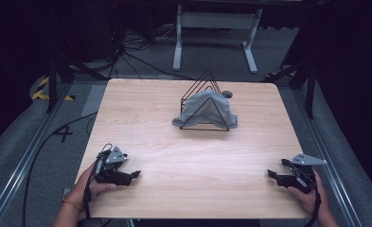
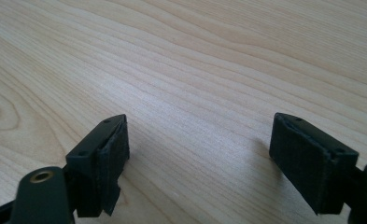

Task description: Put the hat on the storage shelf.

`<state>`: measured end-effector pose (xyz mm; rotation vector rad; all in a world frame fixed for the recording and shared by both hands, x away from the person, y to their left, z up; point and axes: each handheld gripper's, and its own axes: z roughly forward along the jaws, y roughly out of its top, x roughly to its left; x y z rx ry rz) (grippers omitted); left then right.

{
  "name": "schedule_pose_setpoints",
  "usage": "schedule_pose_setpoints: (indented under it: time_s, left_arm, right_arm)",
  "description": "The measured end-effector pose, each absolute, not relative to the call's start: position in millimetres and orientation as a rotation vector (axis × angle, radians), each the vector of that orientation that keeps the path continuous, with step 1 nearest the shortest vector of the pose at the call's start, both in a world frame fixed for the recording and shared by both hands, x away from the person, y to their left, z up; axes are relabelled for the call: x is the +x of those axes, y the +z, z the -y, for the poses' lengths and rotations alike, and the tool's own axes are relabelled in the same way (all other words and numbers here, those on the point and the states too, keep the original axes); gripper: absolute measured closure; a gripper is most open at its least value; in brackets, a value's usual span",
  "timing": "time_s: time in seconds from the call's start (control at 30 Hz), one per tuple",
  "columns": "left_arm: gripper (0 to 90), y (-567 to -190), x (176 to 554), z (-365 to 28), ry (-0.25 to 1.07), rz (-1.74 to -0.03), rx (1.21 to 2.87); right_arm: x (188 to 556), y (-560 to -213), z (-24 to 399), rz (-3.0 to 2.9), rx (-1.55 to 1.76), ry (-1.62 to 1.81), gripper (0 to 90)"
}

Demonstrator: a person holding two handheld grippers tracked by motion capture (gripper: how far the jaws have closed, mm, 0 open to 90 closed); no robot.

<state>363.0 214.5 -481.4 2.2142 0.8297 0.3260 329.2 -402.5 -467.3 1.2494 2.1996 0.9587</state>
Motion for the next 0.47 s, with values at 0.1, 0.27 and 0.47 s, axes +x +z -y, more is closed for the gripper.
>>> schedule_pose_setpoints:
  time_s: [0.1, 0.27, 0.47]
  left_arm:
    - [15.6, -481.3, 363.0, -214.6, 0.327, -0.830, 2.215]
    - [15.5, -481.4, 362.9, -214.6, 0.327, -0.831, 2.215]
    - [15.5, -481.4, 363.0, -214.6, 0.326, -0.830, 2.214]
  right_arm:
    - [329.2, -467.1, 402.5, -2.201, 1.250, 0.958, 20.2]
    - [329.4, -467.2, 402.7, -2.202, 1.247, 0.955, 20.2]
    - [329.3, -467.1, 402.6, -2.199, 1.253, 0.957, 20.2]
